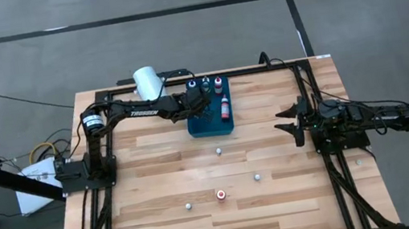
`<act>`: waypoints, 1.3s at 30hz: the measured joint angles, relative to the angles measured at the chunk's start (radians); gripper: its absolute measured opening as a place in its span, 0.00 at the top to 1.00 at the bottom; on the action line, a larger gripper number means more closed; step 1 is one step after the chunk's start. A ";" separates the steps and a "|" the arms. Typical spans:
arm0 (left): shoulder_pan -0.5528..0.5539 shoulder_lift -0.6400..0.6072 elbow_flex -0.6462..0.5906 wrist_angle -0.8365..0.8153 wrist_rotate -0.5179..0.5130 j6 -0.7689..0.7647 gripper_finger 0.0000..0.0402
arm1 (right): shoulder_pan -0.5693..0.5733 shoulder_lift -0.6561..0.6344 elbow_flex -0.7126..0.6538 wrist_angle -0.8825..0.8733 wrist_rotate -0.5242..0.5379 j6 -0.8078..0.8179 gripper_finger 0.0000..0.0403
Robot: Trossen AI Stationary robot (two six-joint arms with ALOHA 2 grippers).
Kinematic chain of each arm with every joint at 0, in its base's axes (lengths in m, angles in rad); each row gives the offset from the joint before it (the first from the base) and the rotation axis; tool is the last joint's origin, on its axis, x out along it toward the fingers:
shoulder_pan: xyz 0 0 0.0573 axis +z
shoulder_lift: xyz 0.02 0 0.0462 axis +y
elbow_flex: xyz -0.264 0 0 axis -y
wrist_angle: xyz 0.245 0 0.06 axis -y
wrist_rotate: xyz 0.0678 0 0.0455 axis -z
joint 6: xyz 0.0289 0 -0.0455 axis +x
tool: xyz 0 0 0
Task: Pick & Place food coloring
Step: Put the small left green food coloring bottle into the blue bin
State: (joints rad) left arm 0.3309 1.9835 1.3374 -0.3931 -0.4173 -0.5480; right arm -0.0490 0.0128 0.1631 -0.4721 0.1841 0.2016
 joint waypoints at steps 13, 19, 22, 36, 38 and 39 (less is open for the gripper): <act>0.002 0.062 0.012 0.020 0.025 0.019 0.84 | 0.000 -0.002 0.000 0.001 -0.002 0.009 0.49; 0.002 0.063 0.011 0.026 0.017 0.024 0.84 | 0.000 -0.001 0.000 0.001 -0.001 0.010 0.49; 0.002 0.063 0.011 0.026 0.023 0.027 0.83 | 0.000 -0.001 0.000 0.000 -0.001 0.010 0.49; 0.002 0.064 0.011 0.051 0.055 0.028 0.66 | 0.000 -0.001 0.000 0.001 -0.001 0.009 0.49; 0.002 0.064 0.011 0.049 0.056 0.028 0.64 | 0.000 -0.001 0.000 0.001 -0.001 0.009 0.49; 0.002 0.064 0.011 0.047 0.057 0.028 0.63 | 0.000 -0.001 0.000 0.001 -0.001 0.009 0.49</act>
State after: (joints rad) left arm 0.3328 2.0472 1.3479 -0.3461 -0.3607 -0.5201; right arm -0.0486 0.0116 0.1631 -0.4713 0.1833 0.2108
